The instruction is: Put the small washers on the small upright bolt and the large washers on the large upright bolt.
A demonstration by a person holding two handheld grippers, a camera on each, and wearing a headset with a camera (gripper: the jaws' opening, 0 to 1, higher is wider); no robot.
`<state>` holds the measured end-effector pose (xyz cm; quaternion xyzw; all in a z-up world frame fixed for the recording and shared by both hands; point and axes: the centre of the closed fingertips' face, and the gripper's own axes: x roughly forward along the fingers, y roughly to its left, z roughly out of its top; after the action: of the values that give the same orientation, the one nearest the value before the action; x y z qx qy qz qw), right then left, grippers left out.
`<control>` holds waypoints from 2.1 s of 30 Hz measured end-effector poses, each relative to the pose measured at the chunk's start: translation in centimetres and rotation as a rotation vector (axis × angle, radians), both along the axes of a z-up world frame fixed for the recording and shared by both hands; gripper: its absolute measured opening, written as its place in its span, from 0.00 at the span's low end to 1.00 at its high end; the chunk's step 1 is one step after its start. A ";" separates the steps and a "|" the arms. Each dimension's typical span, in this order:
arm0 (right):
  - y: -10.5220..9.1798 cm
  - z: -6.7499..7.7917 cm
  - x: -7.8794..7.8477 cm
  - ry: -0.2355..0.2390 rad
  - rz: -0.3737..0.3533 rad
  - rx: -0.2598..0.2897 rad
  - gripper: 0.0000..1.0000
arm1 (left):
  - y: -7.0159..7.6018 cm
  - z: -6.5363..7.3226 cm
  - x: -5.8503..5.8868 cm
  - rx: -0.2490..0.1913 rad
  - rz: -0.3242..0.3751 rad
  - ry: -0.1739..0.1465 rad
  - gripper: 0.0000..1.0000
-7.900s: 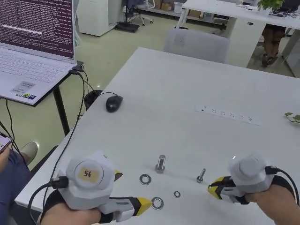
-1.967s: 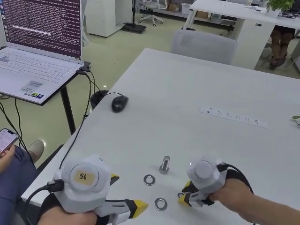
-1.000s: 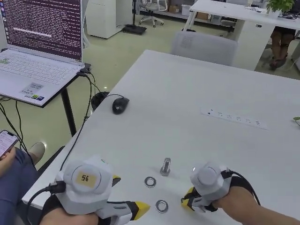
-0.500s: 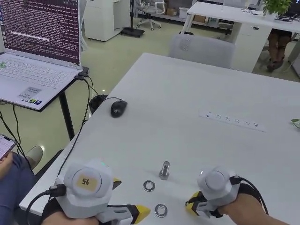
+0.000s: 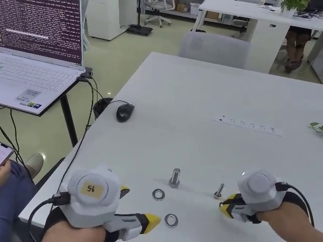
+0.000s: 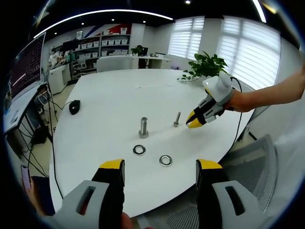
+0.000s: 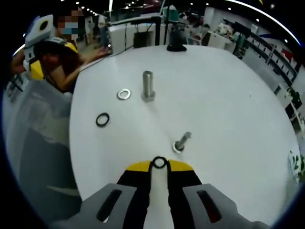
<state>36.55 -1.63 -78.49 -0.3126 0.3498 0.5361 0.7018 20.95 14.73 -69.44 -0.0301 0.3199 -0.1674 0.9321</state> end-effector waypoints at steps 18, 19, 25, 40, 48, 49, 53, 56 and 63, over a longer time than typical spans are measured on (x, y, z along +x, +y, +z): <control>2.0 2.7 3.1 -0.066 0.053 -0.001 0.13 | 0.0 0.1 0.1 0.005 -0.006 0.004 0.60; 2.1 2.6 3.0 -0.068 0.059 -0.007 0.13 | 0.0 0.1 0.1 0.005 -0.005 0.003 0.60; 2.5 2.2 3.0 -0.062 0.061 -0.018 0.13 | 0.2 0.1 0.2 0.004 0.002 0.003 0.60; 2.6 1.8 3.3 -0.051 0.072 -0.051 0.13 | 0.2 -0.1 0.2 0.003 0.000 0.008 0.60; 2.6 1.6 3.2 -0.044 0.077 -0.072 0.13 | 0.1 -0.1 0.2 0.002 0.000 0.008 0.60; 2.6 1.5 3.2 -0.045 0.078 -0.073 0.13 | 0.1 -0.1 0.1 0.002 0.000 0.009 0.60; 2.6 1.1 3.3 -0.036 0.079 -0.082 0.13 | 0.2 -0.2 0.1 0.002 0.001 0.010 0.60; 2.6 0.8 3.1 -0.035 0.085 -0.098 0.13 | 0.2 -0.2 0.0 0.003 0.001 0.011 0.60; 2.5 -1.2 3.3 -0.018 0.084 -0.132 0.13 | 0.3 -0.1 0.0 0.005 0.004 0.010 0.60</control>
<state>39.84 0.91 -79.72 -0.3775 0.3645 0.5381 0.6596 20.96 15.08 -69.51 -0.0291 0.3249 -0.1648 0.9308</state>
